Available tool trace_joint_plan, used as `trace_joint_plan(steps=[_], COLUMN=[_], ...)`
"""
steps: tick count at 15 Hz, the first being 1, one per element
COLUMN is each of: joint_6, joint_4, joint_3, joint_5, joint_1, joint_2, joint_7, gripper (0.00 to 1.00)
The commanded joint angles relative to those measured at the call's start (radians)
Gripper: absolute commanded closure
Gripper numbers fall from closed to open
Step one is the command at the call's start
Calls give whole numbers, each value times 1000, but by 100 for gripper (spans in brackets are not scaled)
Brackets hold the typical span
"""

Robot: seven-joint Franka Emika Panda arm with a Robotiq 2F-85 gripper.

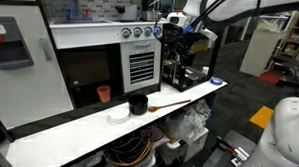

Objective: Put the cup on the cabinet then use the wooden spoon to mix in the black mug

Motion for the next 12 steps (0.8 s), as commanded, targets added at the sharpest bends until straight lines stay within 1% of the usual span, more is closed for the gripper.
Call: trace_joint_plan(steps=[1, 5, 7, 8, 9, 12], joint_6=[23, 41, 18, 8, 8, 8], joint_4=[13, -5, -8, -3, -5, -4], joint_3=[12, 25, 25, -9, -9, -12], joint_5=[4, -19, -32, -28, -30, -29], joint_1=[-8, -17, -19, 23, 24, 31], joint_2=[27, 51, 82, 46, 57, 50], joint_7=[207, 471, 591, 515, 533, 532], gripper=[0, 0, 0, 0, 0, 0])
